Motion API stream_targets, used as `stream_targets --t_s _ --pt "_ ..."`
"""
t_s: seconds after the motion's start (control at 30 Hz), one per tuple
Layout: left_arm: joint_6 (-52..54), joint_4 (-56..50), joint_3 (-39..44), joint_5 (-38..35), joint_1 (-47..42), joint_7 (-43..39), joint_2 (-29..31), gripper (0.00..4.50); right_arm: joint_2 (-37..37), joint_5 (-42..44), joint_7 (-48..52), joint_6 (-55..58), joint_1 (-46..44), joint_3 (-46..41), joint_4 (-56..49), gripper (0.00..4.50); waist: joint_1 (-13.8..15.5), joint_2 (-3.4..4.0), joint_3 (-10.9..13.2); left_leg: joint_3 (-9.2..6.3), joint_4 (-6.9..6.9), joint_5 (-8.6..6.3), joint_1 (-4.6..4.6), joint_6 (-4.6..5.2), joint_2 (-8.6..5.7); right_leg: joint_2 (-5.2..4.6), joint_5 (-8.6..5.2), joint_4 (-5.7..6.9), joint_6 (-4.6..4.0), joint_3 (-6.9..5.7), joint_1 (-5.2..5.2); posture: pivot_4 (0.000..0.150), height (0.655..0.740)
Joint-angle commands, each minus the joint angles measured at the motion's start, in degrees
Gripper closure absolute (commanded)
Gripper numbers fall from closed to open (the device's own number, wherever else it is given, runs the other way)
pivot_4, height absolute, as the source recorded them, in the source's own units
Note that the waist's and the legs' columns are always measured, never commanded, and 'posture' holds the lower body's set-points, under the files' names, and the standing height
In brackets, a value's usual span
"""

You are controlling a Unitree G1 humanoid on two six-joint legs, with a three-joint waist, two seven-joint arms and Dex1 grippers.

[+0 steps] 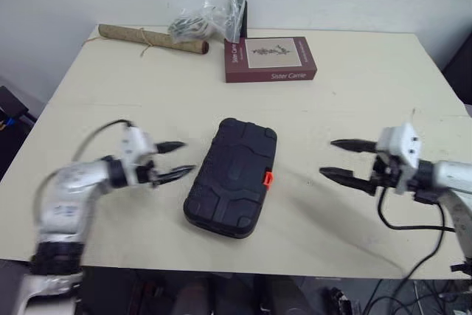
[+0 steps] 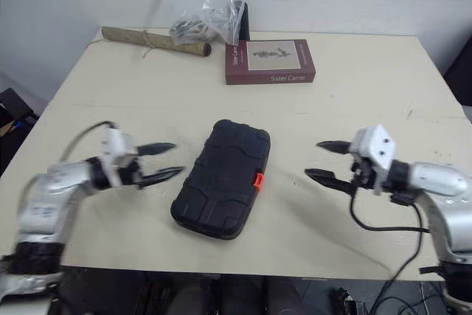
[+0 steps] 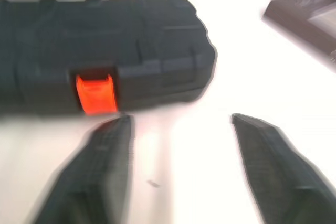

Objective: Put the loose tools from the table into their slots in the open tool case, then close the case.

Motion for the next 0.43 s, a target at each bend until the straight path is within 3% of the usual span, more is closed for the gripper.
stream_targets --t_s 0.03,0.2,0.43 --pt "-0.5 -0.4 10.1 0.6 6.7 3.0 4.2 0.07 -4.1 -0.7 6.2 -8.9 -0.6 -4.9 7.2 0.0 0.2 -0.01 0.1 0.03 0.07 -0.04 -0.01 0.1 -0.03 -0.05 0.03 -0.02 0.06 0.01 0.03 0.15 0.74" --pt "-1.7 1.5 19.5 1.5 20.5 2.2 7.8 0.07 -8.9 -3.2 8.9 -15.0 -5.5 -5.3 19.3 0.0 0.1 0.0 0.2 0.06 0.15 -0.27 0.01 0.57 -0.16 -0.29 0.11 -0.14 0.19 0.08 0.13 0.15 0.74" --pt "-7.9 1.5 20.7 1.6 20.0 5.7 6.2 0.07 -5.6 -5.8 6.8 -20.7 -8.7 -1.3 23.7 0.0 0.7 0.03 0.3 -0.14 -0.02 -0.16 0.0 0.35 -0.11 -0.28 0.1 -0.06 0.02 -0.1 0.03 0.15 0.74"
